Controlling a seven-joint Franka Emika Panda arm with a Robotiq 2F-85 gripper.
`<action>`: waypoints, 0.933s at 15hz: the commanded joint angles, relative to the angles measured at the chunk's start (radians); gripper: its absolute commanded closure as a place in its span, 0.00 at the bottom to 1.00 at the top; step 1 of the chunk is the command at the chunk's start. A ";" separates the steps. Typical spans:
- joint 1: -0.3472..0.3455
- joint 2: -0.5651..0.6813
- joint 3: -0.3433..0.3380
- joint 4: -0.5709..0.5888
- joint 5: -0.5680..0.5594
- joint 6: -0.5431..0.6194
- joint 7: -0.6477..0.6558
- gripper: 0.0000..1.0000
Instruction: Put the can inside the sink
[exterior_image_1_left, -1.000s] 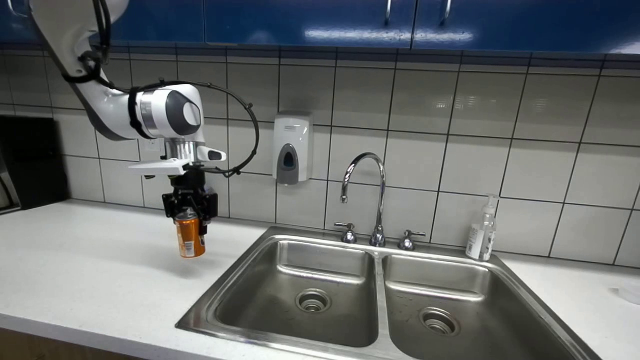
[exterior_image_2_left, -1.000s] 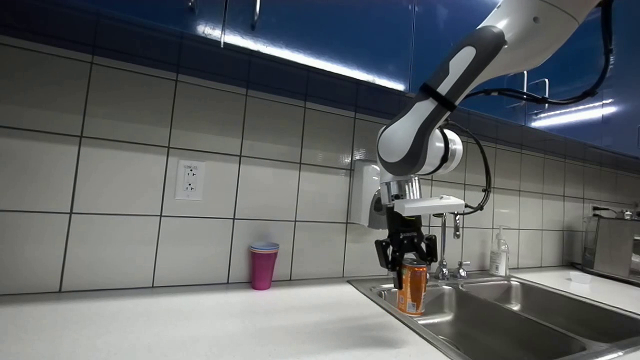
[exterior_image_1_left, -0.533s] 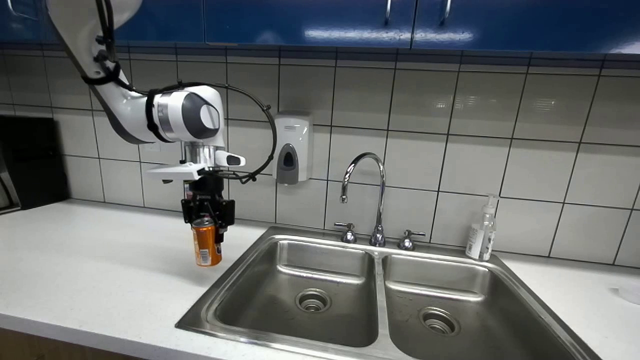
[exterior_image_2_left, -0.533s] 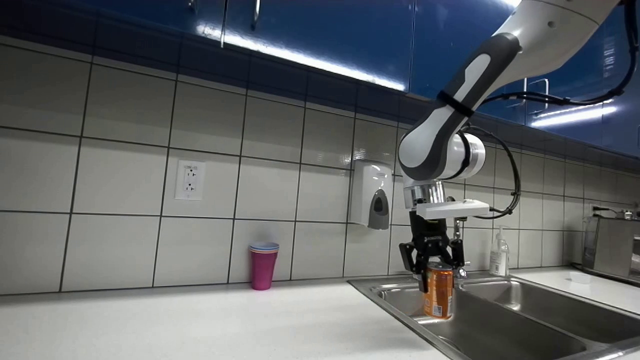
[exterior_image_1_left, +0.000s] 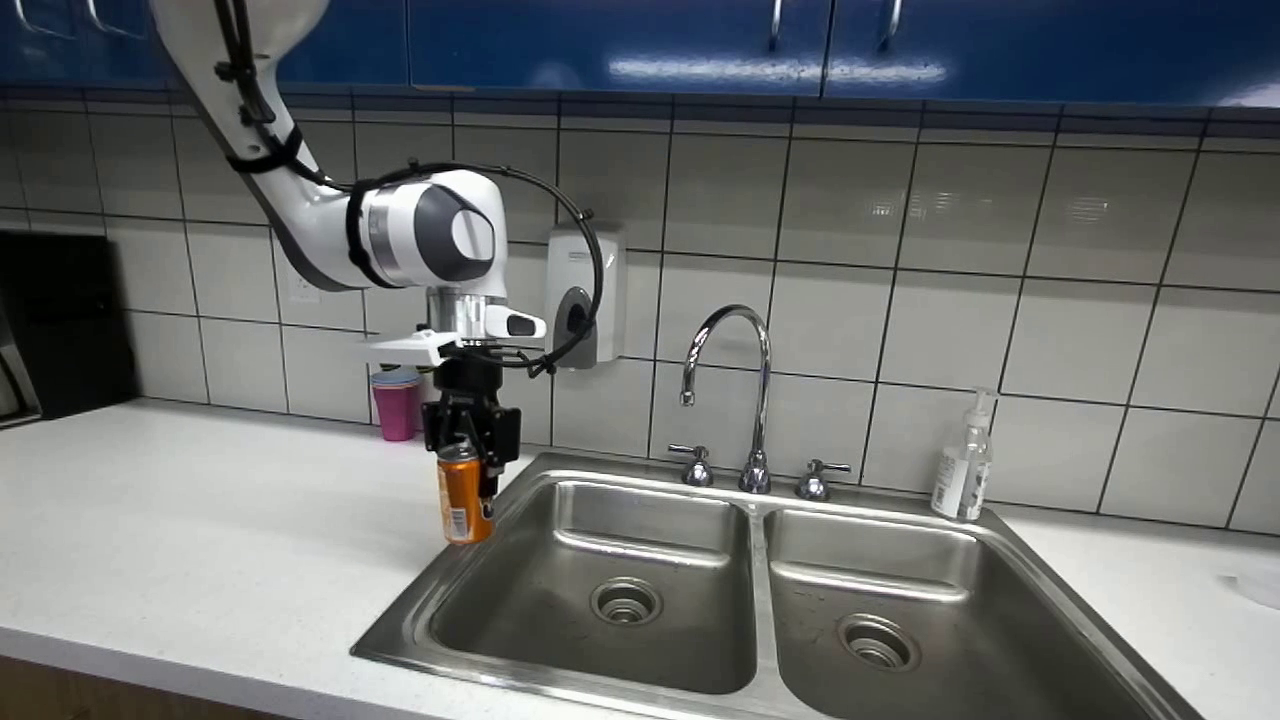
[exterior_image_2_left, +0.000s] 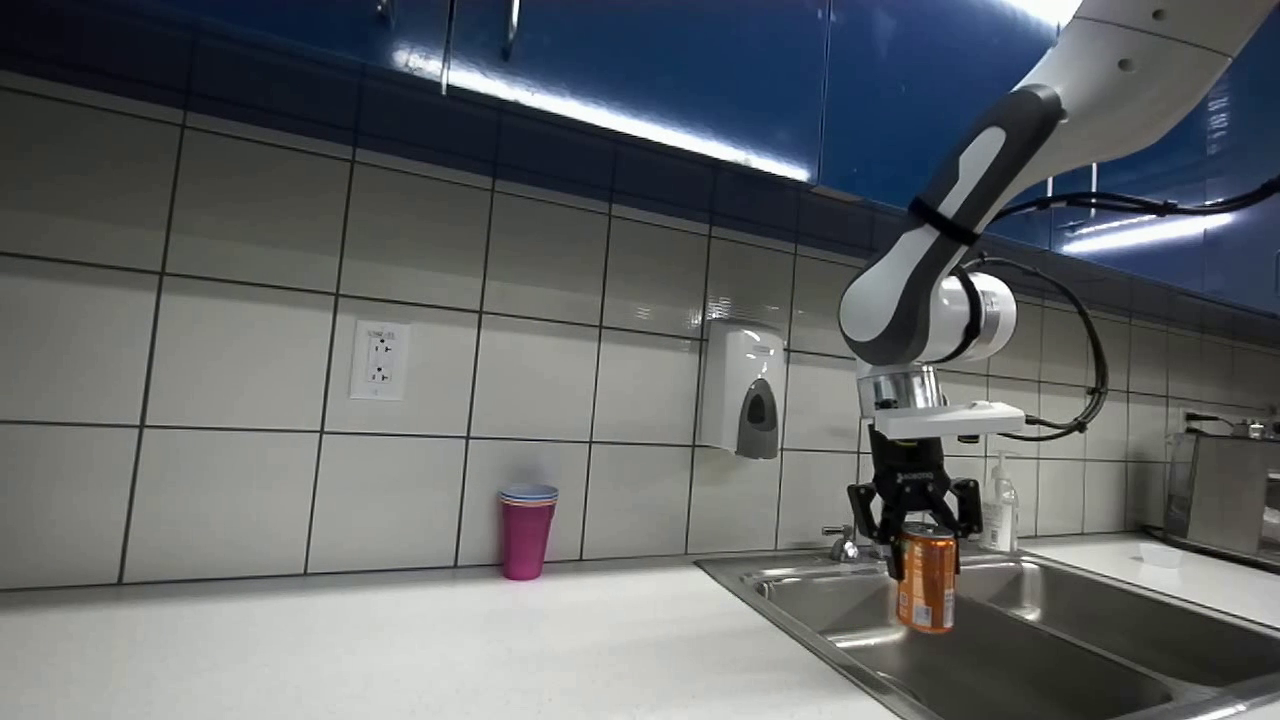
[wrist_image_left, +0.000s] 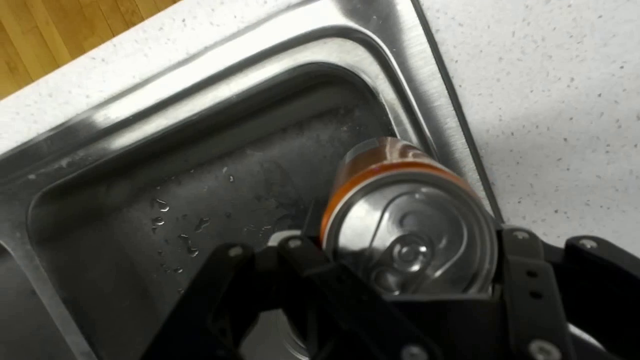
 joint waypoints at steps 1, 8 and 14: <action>-0.030 0.008 -0.014 0.029 -0.015 -0.014 0.046 0.61; -0.071 0.097 -0.064 0.124 -0.012 -0.007 0.042 0.61; -0.085 0.239 -0.095 0.263 0.011 -0.004 0.039 0.61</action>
